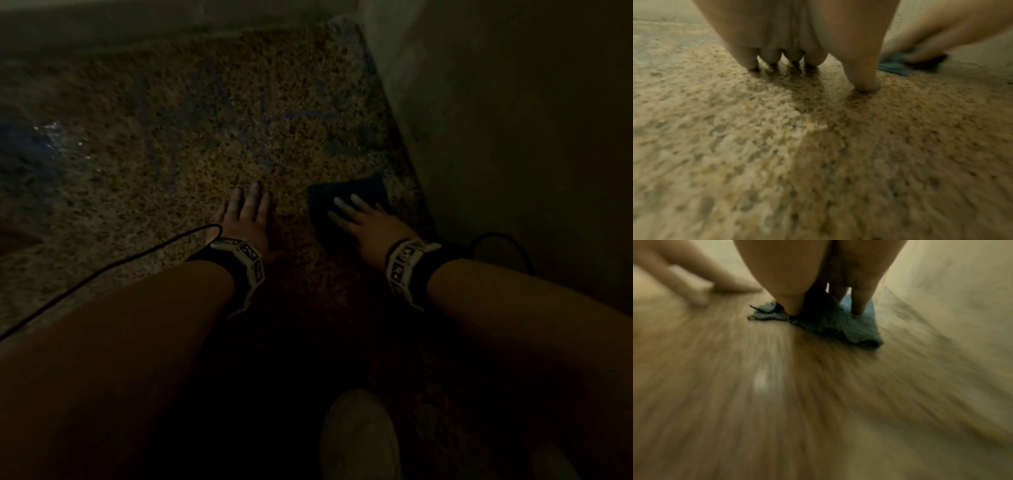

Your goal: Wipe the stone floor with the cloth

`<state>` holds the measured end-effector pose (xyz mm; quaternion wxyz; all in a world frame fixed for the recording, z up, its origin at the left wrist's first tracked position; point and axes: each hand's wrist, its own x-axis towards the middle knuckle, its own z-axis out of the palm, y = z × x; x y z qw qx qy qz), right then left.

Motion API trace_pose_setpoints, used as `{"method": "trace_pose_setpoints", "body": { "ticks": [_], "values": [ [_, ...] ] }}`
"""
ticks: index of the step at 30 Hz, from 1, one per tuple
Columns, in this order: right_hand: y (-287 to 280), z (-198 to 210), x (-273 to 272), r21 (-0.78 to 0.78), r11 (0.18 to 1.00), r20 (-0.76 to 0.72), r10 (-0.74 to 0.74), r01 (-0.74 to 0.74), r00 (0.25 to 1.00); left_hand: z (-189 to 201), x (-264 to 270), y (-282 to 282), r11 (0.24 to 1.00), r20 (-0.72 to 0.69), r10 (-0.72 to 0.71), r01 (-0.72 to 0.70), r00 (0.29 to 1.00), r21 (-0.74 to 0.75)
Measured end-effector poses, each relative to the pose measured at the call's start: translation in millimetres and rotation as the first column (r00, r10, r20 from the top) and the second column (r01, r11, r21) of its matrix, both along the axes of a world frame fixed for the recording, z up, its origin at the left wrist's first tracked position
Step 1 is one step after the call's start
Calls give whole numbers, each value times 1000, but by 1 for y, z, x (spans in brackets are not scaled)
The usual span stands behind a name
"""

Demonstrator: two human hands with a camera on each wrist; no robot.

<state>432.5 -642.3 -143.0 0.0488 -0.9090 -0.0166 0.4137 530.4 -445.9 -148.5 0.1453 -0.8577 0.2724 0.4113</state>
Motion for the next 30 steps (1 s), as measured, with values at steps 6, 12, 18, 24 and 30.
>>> {"method": "trace_pose_setpoints", "body": {
  "ticks": [6,12,18,24,30],
  "values": [
    [-10,16,-18,-41,998,-34,-39,38,999,-1,-1,1,1000,11,5,-5,1000,-6],
    [22,6,-23,31,922,65,-386,385,920,-3,-2,1,1000,29,-2,2,1000,-7],
    [-7,-10,15,33,945,93,-326,324,941,-3,-2,2,1000,27,-25,26,999,-11],
    [-28,-9,50,38,931,74,-364,362,928,-3,0,1,999,14,-45,44,999,29],
    [-14,-25,19,54,883,306,-459,466,834,-3,-1,3,999,9,-32,32,999,8]
  ]
}}
